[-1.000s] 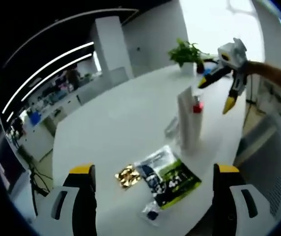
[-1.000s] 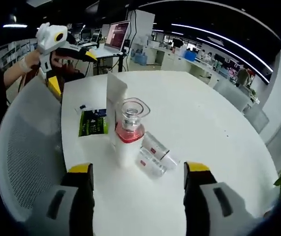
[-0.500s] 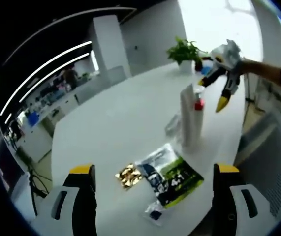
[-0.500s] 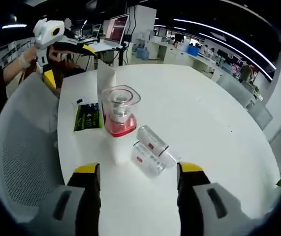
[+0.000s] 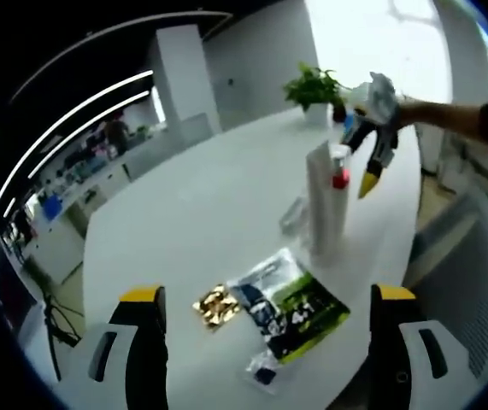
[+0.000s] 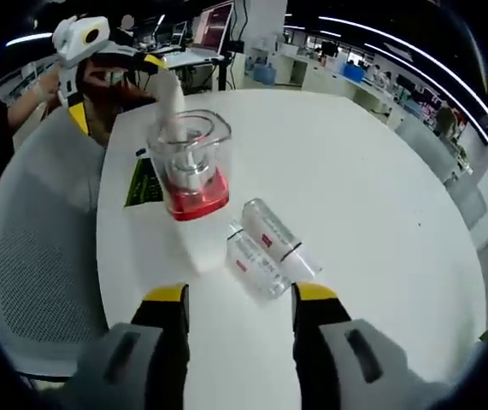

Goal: Arrange the skincare products in the storage area until every visible bottle or jar stands upright without overlapping.

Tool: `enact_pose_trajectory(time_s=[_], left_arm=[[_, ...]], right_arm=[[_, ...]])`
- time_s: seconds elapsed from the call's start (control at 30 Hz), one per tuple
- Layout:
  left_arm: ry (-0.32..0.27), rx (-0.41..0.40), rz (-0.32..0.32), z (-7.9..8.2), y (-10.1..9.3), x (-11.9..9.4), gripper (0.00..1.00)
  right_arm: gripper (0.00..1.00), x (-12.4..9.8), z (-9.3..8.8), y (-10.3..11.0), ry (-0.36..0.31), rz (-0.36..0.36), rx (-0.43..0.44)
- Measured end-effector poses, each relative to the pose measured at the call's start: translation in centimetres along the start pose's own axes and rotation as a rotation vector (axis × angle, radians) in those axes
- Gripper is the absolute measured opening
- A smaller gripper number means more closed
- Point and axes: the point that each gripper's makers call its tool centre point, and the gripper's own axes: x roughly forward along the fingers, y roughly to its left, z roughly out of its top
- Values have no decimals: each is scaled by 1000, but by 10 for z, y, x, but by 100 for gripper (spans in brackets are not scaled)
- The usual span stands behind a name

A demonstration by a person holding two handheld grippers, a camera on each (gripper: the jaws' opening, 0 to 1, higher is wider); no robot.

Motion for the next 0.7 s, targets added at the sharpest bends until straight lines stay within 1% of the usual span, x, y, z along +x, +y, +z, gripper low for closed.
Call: enact_pose_trajectory(time_s=[0.1,0.17,0.27,0.37,0.5,0.7], left_arm=[[-1,-4,0,-1,-1,-1,97],[-1,-5,-1,-1,-1,-1,97],[1,-9,-1,-2,-3,-2,97],[8,-12,-7,-6,-6,-2,97],[11,-21,-11,-9,-9,-2,97],[2,-25,-15,-9,-12,-1,97]], right_arm=[[45,6,4,0,6,21,-36],[44,10,2,0,30,38,-54],[42,18,1,-1,64,59,-104],[42,26,0,0,81,86,-122],[41,33,-4,-4,109,96,-141],[38,44,-4,-8,133,137,-174]])
